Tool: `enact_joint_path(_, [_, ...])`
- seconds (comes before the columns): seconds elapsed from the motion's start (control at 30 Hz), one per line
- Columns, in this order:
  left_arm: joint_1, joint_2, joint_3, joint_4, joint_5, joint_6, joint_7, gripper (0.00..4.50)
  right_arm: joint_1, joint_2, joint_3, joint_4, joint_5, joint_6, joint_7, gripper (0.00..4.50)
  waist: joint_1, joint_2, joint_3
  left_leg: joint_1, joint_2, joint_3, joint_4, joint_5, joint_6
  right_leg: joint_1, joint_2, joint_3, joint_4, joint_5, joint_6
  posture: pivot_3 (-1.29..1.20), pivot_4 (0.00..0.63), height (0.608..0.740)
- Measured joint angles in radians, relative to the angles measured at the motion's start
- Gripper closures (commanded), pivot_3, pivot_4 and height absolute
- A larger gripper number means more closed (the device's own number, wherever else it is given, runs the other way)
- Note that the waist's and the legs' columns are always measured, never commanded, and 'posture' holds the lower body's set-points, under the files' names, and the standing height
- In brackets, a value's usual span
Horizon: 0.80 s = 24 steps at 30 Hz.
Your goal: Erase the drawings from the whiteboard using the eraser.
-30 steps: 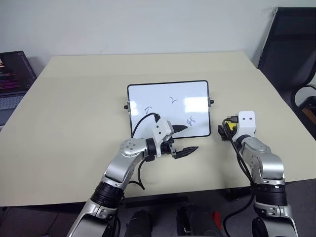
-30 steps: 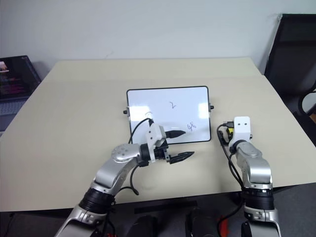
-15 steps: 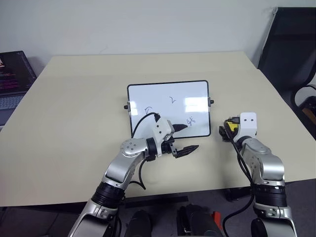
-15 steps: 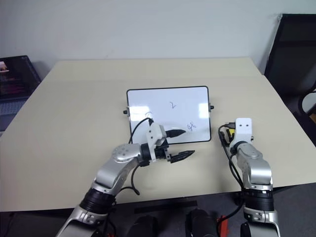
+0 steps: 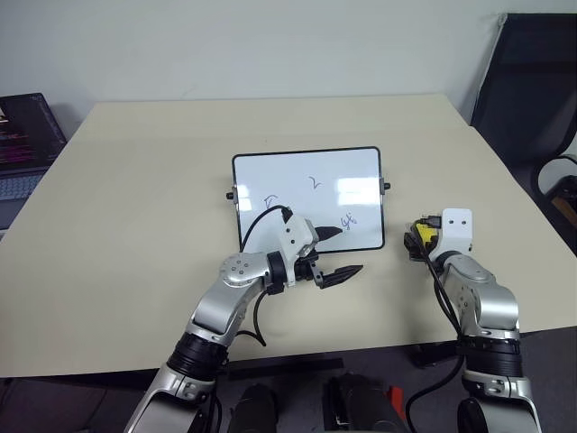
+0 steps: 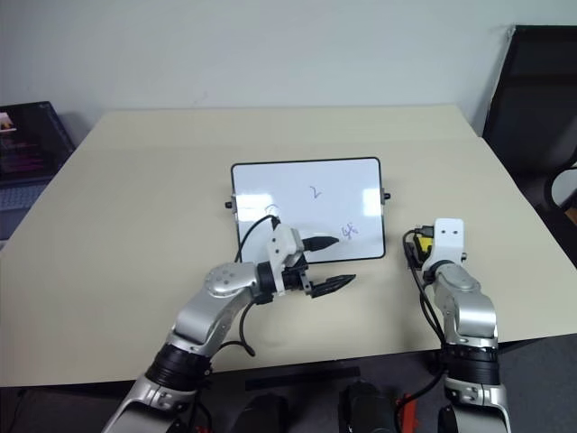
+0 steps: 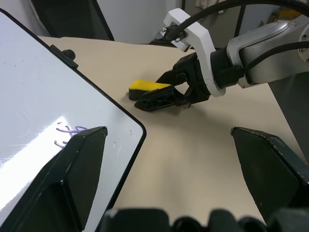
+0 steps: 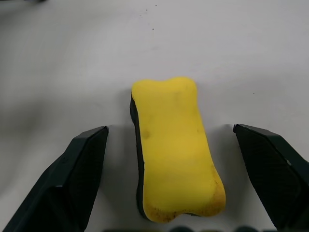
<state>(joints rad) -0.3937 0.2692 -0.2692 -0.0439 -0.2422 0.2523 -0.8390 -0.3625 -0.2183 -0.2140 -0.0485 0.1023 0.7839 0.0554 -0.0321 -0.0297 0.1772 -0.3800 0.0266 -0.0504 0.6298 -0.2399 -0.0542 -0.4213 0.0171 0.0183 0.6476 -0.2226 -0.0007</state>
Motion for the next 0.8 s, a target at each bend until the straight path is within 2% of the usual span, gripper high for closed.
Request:
enact_joint_path(0.17, [0.002, 0.000, 0.000, -0.010, 0.000, 0.001, 0.000, 0.00, -0.008, 0.000, -0.002, 0.017, 0.000, -0.013, -0.008, 0.05, 0.000, 0.000, 0.000, 0.000, 0.000, 0.000, 0.000, 0.000, 0.000, 0.000, 0.000, 0.000, 0.000, 0.000, 0.000, 0.00, 0.150, 0.740])
enact_joint_path(0.23, [0.002, 0.000, 0.000, -0.013, 0.000, 0.002, 0.001, 0.00, -0.009, 0.000, -0.002, 0.018, 0.001, -0.014, -0.012, 0.41, 0.000, 0.000, 0.000, 0.000, 0.000, 0.000, 0.000, 0.000, 0.000, 0.000, 0.000, 0.000, 0.000, 0.000, 0.000, 0.00, 0.150, 0.740])
enact_joint_path(0.33, [0.002, -0.001, 0.000, -0.014, 0.000, 0.002, 0.003, 0.00, -0.012, 0.000, -0.003, 0.022, 0.001, -0.015, -0.014, 1.24, 0.000, 0.000, 0.000, 0.000, 0.000, 0.000, 0.000, 0.000, 0.000, 0.000, 0.000, 0.000, 0.000, 0.000, 0.000, 0.00, 0.150, 0.740])
enact_joint_path(0.37, [0.002, -0.001, 0.000, -0.014, 0.000, 0.002, 0.004, 0.00, -0.013, 0.000, -0.003, 0.024, 0.002, -0.017, -0.014, 1.77, 0.000, 0.000, 0.000, 0.000, 0.000, 0.000, 0.000, 0.000, 0.000, 0.000, 0.000, 0.000, 0.000, 0.000, 0.000, 0.00, 0.150, 0.740])
enact_joint_path(0.4, [0.002, -0.001, 0.000, -0.015, 0.000, 0.002, 0.004, 0.00, -0.014, 0.000, -0.003, 0.025, 0.003, -0.017, -0.014, 1.97, 0.000, 0.000, 0.000, 0.000, 0.000, 0.000, 0.000, 0.000, 0.000, 0.000, 0.000, 0.000, 0.000, 0.000, 0.000, 0.00, 0.150, 0.740])
enact_joint_path(0.47, [0.004, -0.001, 0.000, -0.021, 0.000, 0.002, 0.007, 0.00, -0.015, 0.000, -0.003, 0.025, 0.003, -0.017, -0.015, 2.78, 0.000, 0.000, 0.000, 0.000, 0.000, 0.000, 0.000, 0.000, 0.000, 0.000, 0.000, 0.000, 0.000, 0.000, 0.000, 0.00, 0.150, 0.740])
enact_joint_path(0.53, [0.008, -0.002, 0.000, -0.025, 0.000, 0.003, 0.011, 0.00, -0.018, 0.000, -0.003, 0.025, 0.002, -0.017, -0.015, 3.22, 0.000, 0.000, 0.000, 0.000, 0.000, 0.000, 0.000, 0.000, 0.000, 0.000, 0.000, 0.000, 0.000, 0.000, 0.000, 0.00, 0.150, 0.740])
enact_joint_path(0.8, [0.009, -0.003, 0.000, -0.025, 0.000, 0.004, 0.021, 0.00, -0.032, 0.000, -0.003, 0.026, 0.002, -0.017, -0.017, 3.22, 0.000, 0.000, 0.000, 0.000, 0.000, 0.000, 0.000, 0.000, 0.000, 0.000, 0.000, 0.000, 0.000, 0.000, 0.000, 0.00, 0.150, 0.740])
